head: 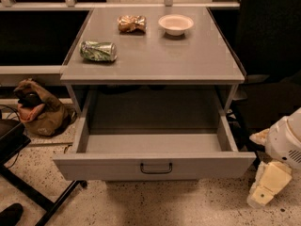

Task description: Close top drawer

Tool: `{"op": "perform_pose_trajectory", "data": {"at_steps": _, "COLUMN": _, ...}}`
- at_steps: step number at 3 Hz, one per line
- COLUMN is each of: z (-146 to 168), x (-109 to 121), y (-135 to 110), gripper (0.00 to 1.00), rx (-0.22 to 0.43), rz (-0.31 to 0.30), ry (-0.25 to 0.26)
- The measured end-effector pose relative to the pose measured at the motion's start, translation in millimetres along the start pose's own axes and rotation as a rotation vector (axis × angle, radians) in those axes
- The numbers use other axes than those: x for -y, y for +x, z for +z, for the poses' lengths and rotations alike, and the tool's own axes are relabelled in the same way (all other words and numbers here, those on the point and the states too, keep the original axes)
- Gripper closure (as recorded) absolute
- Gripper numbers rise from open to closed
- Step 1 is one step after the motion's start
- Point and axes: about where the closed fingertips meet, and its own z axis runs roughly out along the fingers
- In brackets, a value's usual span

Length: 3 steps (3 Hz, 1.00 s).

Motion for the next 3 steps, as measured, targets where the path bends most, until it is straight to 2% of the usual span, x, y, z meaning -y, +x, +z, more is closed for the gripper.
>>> {"op": "perform_pose_trajectory", "data": {"at_steps": 1, "z": 0.0, "x": 0.0, "y": 0.0, "gripper": 0.0, "rx": 0.0, "rz": 0.0, "ry": 0.0}}
{"op": "perform_pose_trajectory", "data": {"at_steps": 2, "z": 13.9, "x": -4.6, "y": 4.0, "gripper": 0.0, "rx": -0.002, "rz": 0.004, "ry": -0.028}}
{"op": "perform_pose_trajectory", "data": {"at_steps": 3, "z": 49.0, "x": -18.9, "y": 13.5, "gripper": 0.0, "rx": -0.002, "rz": 0.016, "ry": -0.106}}
